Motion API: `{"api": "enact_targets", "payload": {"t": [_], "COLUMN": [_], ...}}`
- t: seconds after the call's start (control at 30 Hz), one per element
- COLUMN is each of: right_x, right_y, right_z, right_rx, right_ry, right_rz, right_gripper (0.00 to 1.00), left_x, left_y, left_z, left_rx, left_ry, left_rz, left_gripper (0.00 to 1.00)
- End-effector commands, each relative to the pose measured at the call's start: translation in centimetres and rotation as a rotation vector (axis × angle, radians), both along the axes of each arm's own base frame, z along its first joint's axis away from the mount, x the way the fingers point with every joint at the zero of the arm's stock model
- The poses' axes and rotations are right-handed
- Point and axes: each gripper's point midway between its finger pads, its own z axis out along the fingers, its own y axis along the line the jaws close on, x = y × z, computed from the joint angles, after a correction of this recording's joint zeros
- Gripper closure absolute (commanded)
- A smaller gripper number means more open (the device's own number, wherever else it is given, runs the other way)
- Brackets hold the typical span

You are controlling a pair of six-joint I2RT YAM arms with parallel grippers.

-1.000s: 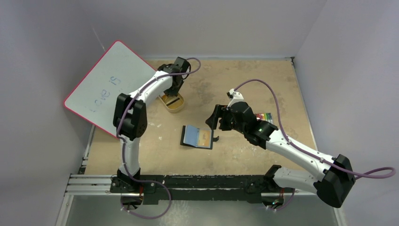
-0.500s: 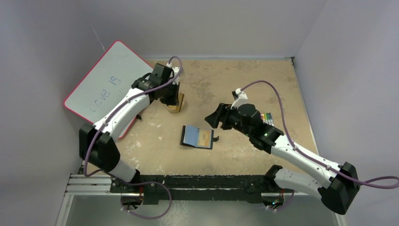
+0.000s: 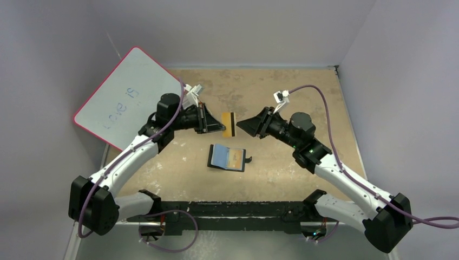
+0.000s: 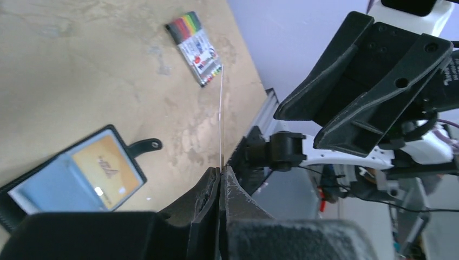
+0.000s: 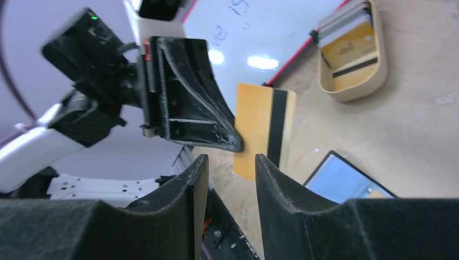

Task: Put the credit cards into the card holder
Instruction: Pick up the credit card from the storage box.

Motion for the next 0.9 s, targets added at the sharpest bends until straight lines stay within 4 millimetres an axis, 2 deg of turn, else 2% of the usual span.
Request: {"api": "enact_targets", "payload": {"t": [0.0,0.3,0.57,0.7,0.8,0.83,0.87], "right_x": [-1.3,0.5,-0.7,-1.0,-1.2,-1.2,-1.1], "right_y": [0.7,0.0,1.6,1.8,1.8,1.7,1.7], "right_z": [3.9,2.0,3.0,2.8,2.8,2.7,2.6], "right_rx": [0.120,0.025,0.078,0.092,0.106,0.104,0.101], "right_ry": [-0.085,-0.006,-0.057,-0.061,-0.064,-0.061,-0.059], "right_rz": [0.082,-0.009,0.124,0.148,0.151,0.149,0.144], "right_gripper": [0.61,0.50,0.59,0.73,0.89,0.97,1.00], "left_x": [-1.9,-3.6,-3.9,-3.7,-3.5,-3.4,-3.2], "left_y": [-1.0,-0.7,-0.8,-0.8,-0.8,-0.8,-0.8], "left_z": [4.8,5.5,5.2,4.3,3.7,3.5,2.9], "left_rx": [-0.221,-0.281,-0.285,-0.272,-0.257,-0.248,-0.224], "left_ry": [-0.051,-0.048,-0.038,-0.013,0.001,0.007,0.023], "left_rz": [-0.089,-0.126,-0.144,-0.139,-0.129,-0.122,-0.108], "left_gripper": [1.00,1.00,1.00,1.00,1.00,0.97,0.89]}}
